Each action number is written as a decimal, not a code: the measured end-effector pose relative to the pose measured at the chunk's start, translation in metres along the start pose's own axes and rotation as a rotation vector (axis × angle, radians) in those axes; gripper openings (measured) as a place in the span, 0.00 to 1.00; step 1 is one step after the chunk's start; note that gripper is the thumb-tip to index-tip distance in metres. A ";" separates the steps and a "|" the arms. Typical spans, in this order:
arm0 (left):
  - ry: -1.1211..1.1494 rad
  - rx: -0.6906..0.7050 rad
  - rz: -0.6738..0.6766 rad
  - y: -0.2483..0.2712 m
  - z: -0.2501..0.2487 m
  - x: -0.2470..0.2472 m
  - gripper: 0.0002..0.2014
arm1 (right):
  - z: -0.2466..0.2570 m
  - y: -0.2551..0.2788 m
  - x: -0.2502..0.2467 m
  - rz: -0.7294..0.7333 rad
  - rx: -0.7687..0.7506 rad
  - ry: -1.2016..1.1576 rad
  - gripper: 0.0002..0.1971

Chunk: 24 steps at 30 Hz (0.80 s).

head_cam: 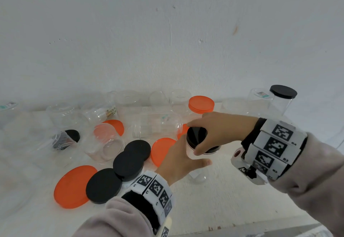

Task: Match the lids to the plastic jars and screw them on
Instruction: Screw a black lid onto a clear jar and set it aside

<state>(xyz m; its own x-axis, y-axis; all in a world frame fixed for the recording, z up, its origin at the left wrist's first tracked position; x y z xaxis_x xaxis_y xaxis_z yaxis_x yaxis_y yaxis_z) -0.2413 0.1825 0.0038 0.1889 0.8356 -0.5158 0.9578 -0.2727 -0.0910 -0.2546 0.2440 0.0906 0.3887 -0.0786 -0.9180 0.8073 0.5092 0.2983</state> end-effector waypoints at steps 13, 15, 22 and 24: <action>0.022 -0.005 -0.007 0.002 -0.002 0.000 0.35 | 0.002 0.001 -0.007 -0.116 -0.156 0.054 0.24; 0.027 -0.008 -0.011 0.002 -0.002 0.000 0.35 | 0.002 0.001 -0.008 -0.164 -0.128 0.030 0.21; 0.004 -0.016 0.008 0.001 0.000 0.000 0.34 | -0.003 0.004 0.000 -0.116 -0.003 0.092 0.28; -0.003 -0.020 0.011 0.001 0.000 0.000 0.33 | -0.005 0.005 0.006 0.045 -0.011 0.051 0.34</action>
<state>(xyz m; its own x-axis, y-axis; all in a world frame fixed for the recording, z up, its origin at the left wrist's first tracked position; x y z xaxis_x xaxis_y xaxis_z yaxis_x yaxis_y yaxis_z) -0.2408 0.1819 0.0036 0.1993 0.8311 -0.5193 0.9597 -0.2726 -0.0680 -0.2503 0.2500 0.0853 0.4009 -0.0123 -0.9160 0.7849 0.5202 0.3366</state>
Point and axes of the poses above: each hand's wrist, its own y-axis away from the middle knuckle, its own x-axis out of the palm, z = x × y, the point moved 10 cm from there along -y, towards the middle knuckle, and after that the axes turned 7 degrees about -y, right-handed, at the moved point
